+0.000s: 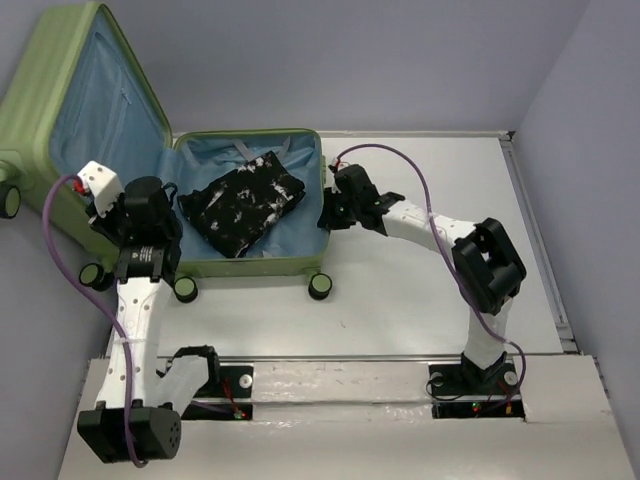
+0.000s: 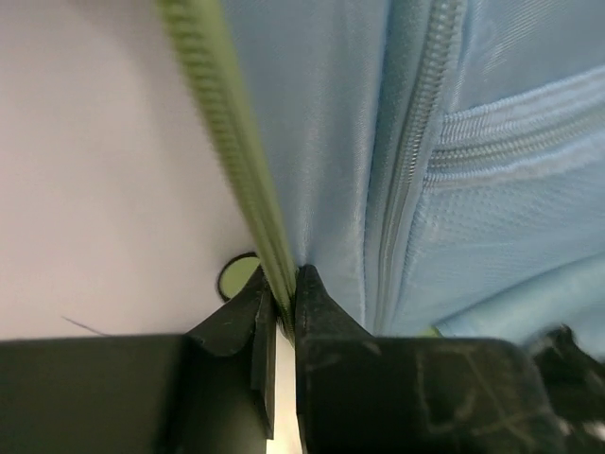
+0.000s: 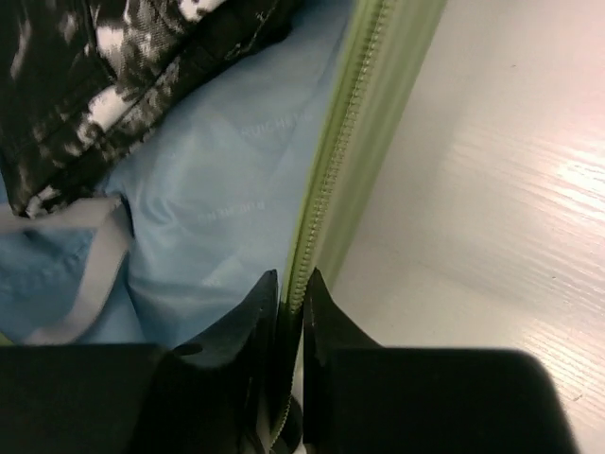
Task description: Pack the luggage
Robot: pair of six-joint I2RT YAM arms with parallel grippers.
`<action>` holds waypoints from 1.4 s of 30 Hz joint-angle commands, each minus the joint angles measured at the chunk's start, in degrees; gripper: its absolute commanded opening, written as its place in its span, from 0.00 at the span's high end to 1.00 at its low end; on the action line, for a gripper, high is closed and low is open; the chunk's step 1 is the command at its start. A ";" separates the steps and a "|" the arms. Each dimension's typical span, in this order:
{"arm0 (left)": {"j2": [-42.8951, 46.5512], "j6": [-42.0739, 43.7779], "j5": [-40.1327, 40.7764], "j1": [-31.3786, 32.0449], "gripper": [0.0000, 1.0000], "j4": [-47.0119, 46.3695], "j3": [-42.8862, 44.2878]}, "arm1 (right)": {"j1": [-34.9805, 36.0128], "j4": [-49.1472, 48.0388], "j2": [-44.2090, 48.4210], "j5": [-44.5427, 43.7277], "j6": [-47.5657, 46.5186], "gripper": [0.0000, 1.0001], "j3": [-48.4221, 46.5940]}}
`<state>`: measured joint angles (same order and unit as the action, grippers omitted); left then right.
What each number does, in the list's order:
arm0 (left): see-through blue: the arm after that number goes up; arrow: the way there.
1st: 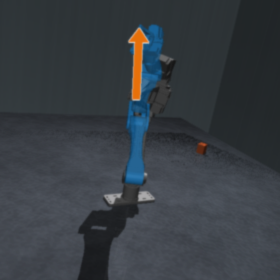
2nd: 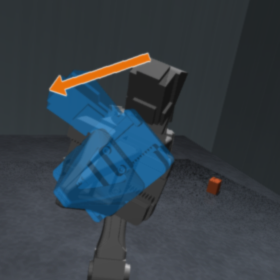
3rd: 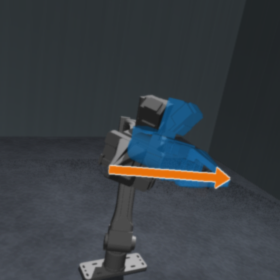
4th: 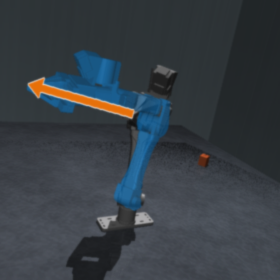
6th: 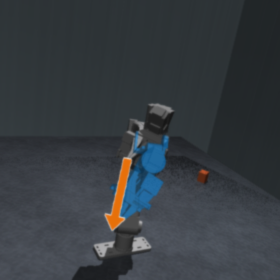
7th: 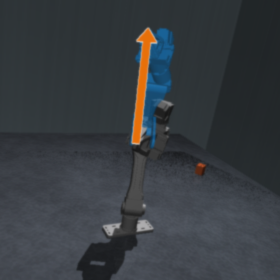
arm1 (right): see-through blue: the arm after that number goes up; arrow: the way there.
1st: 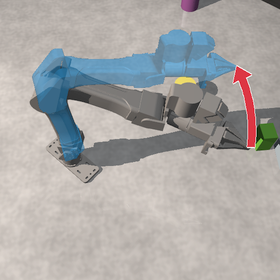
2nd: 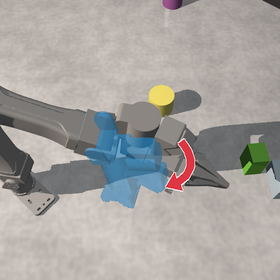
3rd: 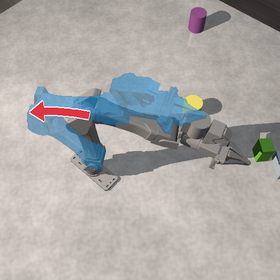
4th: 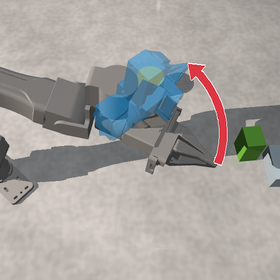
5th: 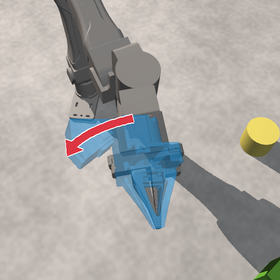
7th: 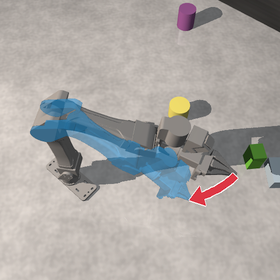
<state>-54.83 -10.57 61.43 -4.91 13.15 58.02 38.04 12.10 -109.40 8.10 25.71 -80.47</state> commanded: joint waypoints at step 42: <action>-22.50 -13.78 -56.63 22.42 0.12 1.44 37.86 | -27.23 3.97 32.32 -1.68 -4.44 0.17 19.40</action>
<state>-73.87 -19.90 21.89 27.68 15.27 91.48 13.65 13.13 -82.78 11.11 22.00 -52.36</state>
